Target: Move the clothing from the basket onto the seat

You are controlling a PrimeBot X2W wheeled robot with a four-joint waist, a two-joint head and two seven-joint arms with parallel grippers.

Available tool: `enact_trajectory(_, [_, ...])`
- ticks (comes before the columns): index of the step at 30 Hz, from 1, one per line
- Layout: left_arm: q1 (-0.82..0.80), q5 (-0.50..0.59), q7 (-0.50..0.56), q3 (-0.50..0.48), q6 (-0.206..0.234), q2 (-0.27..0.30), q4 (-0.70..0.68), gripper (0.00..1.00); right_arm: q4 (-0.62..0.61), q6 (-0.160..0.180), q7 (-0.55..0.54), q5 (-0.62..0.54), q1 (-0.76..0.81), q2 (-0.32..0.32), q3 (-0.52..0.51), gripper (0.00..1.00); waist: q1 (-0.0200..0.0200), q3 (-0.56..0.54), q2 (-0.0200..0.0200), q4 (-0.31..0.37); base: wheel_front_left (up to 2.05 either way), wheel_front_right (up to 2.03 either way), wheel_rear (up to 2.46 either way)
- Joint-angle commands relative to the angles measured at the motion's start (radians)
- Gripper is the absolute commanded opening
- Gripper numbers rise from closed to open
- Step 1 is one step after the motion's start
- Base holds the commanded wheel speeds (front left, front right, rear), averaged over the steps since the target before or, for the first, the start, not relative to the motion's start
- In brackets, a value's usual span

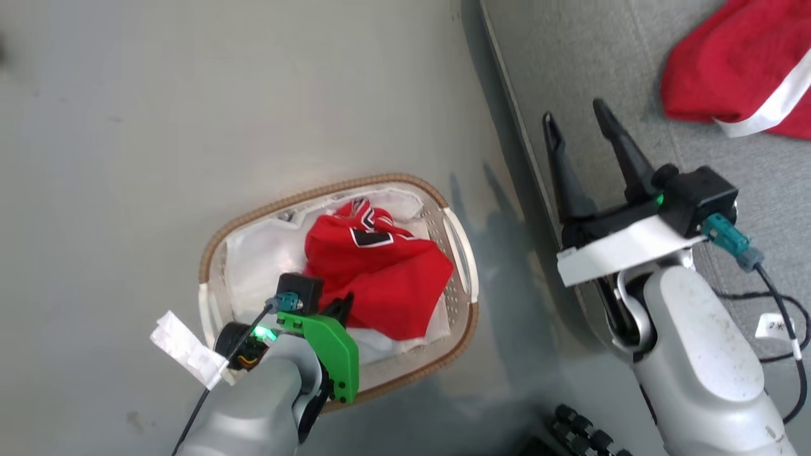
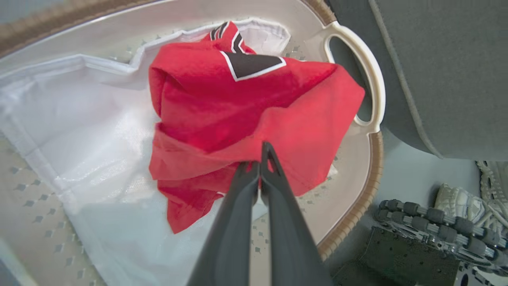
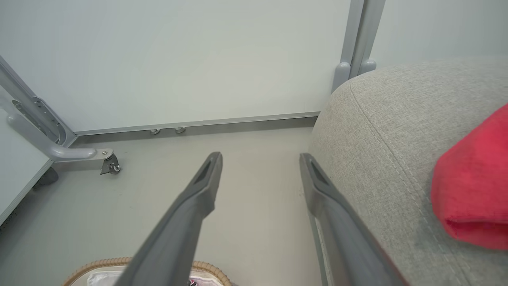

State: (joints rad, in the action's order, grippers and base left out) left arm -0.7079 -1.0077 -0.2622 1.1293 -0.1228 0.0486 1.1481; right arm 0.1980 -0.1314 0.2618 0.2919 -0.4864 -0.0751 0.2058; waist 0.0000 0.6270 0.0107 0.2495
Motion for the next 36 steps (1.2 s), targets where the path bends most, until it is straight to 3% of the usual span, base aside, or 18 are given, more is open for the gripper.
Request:
enact_trajectory(1, [0.042,0.019,-0.003,-0.025,-0.004,0.011,-0.022,0.00,0.018,0.001,0.005,0.006,0.048,-0.005,-0.008,1.00,0.0000,-0.193,-0.0107,-0.086,0.00,0.00,0.00])
enact_trajectory(12, [0.218,0.206,-0.002,-0.288,-0.005,0.051,-0.312,0.00,0.073,0.001,0.005,0.005,0.206,-0.010,-0.044,1.00,0.0000,-0.443,-0.0107,-0.199,0.00,0.00,0.00])
enact_trajectory(22, [0.322,0.412,-0.003,-0.509,-0.009,0.043,-0.621,0.00,0.089,0.001,0.005,-0.008,0.290,-0.005,-0.035,1.00,0.0000,-0.566,-0.0107,-0.236,0.00,0.00,0.00])
enact_trajectory(36, [0.196,0.505,-0.003,-0.599,-0.009,0.033,-0.868,0.00,0.103,0.001,0.005,-0.002,0.343,-0.003,0.015,1.00,0.0000,-0.618,-0.0107,-0.211,0.00,0.00,0.00])
